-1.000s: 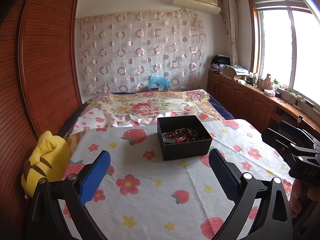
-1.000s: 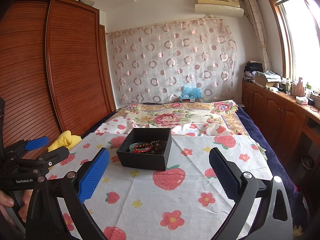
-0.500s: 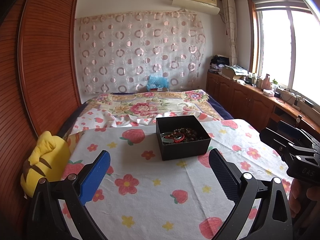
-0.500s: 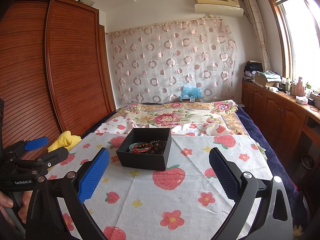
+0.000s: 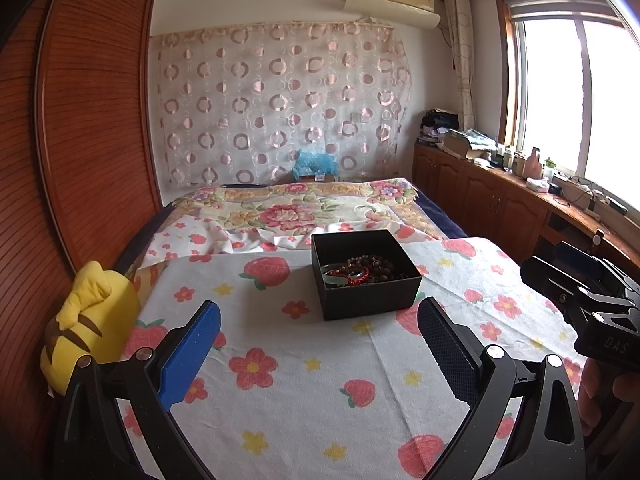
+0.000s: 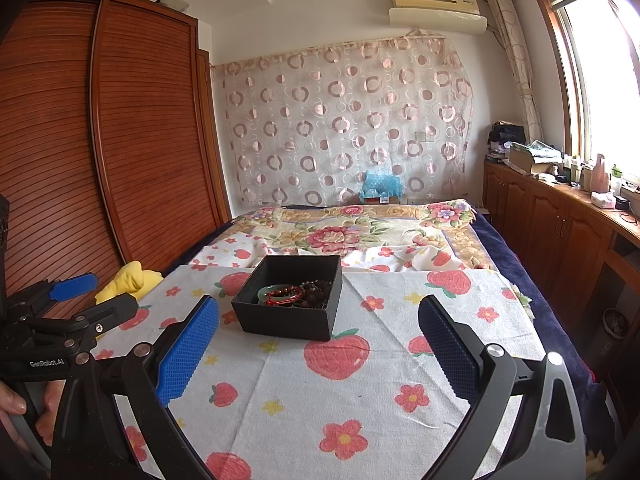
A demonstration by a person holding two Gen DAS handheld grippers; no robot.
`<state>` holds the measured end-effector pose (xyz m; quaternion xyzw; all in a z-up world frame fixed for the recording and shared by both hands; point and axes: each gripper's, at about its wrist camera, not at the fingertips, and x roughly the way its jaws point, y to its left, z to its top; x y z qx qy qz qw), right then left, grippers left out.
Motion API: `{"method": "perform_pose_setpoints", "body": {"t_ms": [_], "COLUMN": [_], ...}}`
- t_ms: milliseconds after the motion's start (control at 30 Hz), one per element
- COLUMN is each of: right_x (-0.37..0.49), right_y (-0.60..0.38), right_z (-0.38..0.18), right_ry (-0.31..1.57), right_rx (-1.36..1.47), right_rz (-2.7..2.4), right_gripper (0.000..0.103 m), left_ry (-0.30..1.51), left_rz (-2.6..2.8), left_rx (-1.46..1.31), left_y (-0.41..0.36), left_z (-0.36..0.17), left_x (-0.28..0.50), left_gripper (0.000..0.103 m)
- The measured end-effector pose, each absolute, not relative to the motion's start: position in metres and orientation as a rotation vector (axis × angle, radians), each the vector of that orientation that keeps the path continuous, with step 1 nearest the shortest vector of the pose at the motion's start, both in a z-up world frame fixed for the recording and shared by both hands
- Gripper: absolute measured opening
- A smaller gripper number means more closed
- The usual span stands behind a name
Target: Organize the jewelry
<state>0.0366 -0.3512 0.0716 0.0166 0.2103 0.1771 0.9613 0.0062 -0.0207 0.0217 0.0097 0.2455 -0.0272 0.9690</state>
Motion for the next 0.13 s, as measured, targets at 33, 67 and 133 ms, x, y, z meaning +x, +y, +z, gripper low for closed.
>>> {"method": "perform_pose_setpoints", "body": {"t_ms": [33,67,133], "right_x": [0.0367,0.0369,0.0366], "right_y": [-0.3510,-0.3511,-0.3514], "right_z": [0.0722,0.0725,0.0723], "right_ry": [0.426,0.426,0.426], "right_rx": [0.033,0.033,0.033], "right_rz": [0.359,0.360,0.360], "right_gripper": [0.100,0.100,0.100], "left_ry": [0.496,0.496,0.496], "left_rz": [-0.054,-0.055,-0.055], "left_rx": [0.019,0.019,0.020], "left_y": [-0.0207,-0.0207,-0.0207], "left_z": [0.0217,0.0216,0.0216], "left_x": [0.0062,0.0060,0.0062], "left_gripper": [0.095,0.095,0.095]}}
